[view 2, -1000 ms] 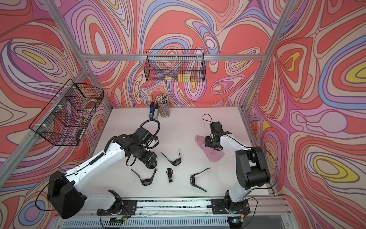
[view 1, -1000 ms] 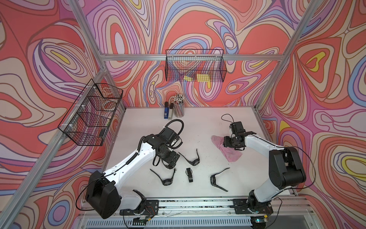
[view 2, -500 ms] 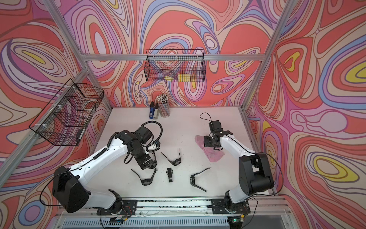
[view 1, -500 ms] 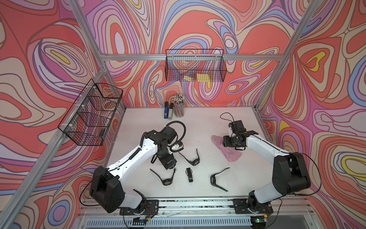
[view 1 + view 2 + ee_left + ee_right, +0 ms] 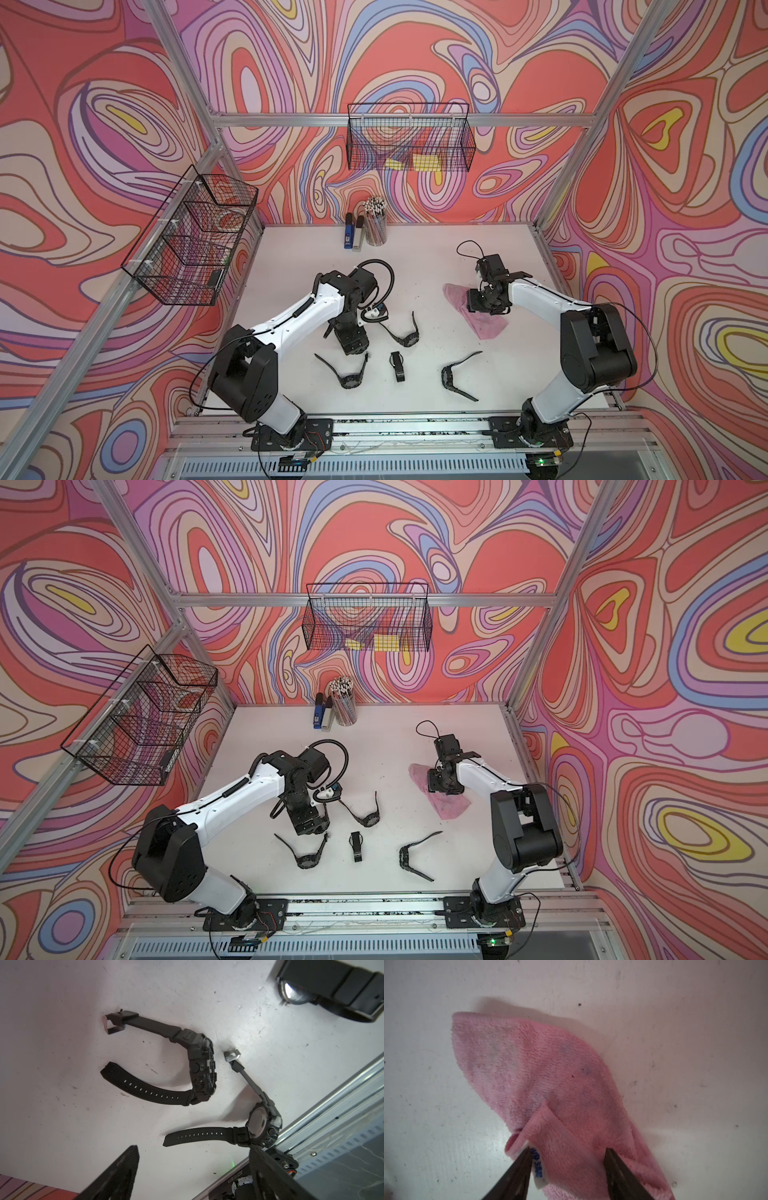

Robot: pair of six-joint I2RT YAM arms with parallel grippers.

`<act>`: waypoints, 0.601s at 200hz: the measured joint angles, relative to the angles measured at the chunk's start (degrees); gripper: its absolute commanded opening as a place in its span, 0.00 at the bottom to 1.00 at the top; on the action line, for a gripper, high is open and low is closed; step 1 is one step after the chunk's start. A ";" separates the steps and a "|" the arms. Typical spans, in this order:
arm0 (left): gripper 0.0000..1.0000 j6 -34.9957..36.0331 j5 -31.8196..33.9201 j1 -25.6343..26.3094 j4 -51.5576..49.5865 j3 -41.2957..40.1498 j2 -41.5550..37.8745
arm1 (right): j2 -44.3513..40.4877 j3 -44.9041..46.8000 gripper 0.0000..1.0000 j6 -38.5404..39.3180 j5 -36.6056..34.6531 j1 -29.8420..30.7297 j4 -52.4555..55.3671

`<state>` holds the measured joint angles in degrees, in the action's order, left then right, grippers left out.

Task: Wipe the watch dial
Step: Pick up the watch at the center of the board.

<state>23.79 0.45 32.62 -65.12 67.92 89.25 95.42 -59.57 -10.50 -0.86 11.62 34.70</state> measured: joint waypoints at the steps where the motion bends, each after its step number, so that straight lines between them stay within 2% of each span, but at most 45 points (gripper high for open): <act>1: 0.84 0.00 0.02 0.00 0.11 -0.04 0.09 | 0.00 0.00 0.58 0.00 0.00 0.00 0.00; 55: 0.83 0.02 0.15 0.26 2.05 -2.19 3.34 | 1.97 0.00 0.55 0.63 -1.70 0.00 -0.61; 76: 0.80 -0.02 0.46 0.72 2.49 -2.45 5.53 | 2.78 0.00 0.51 0.94 -2.25 0.00 -0.81; 92: 0.77 -0.22 0.63 0.83 2.99 -2.47 7.06 | 3.41 0.00 0.42 1.03 -2.60 0.07 -0.90; 103: 0.76 -0.44 0.68 0.83 3.26 -2.47 7.89 | 3.82 -0.02 0.40 1.22 -2.80 0.07 -0.96; 120: 0.73 -0.70 0.70 0.83 3.52 -2.47 8.79 | 4.04 -0.02 0.28 1.55 -2.89 0.09 -1.20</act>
<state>23.09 1.15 33.45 -61.60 65.45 98.04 99.46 -59.59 -8.95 -3.75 11.70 33.50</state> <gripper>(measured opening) 0.753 0.358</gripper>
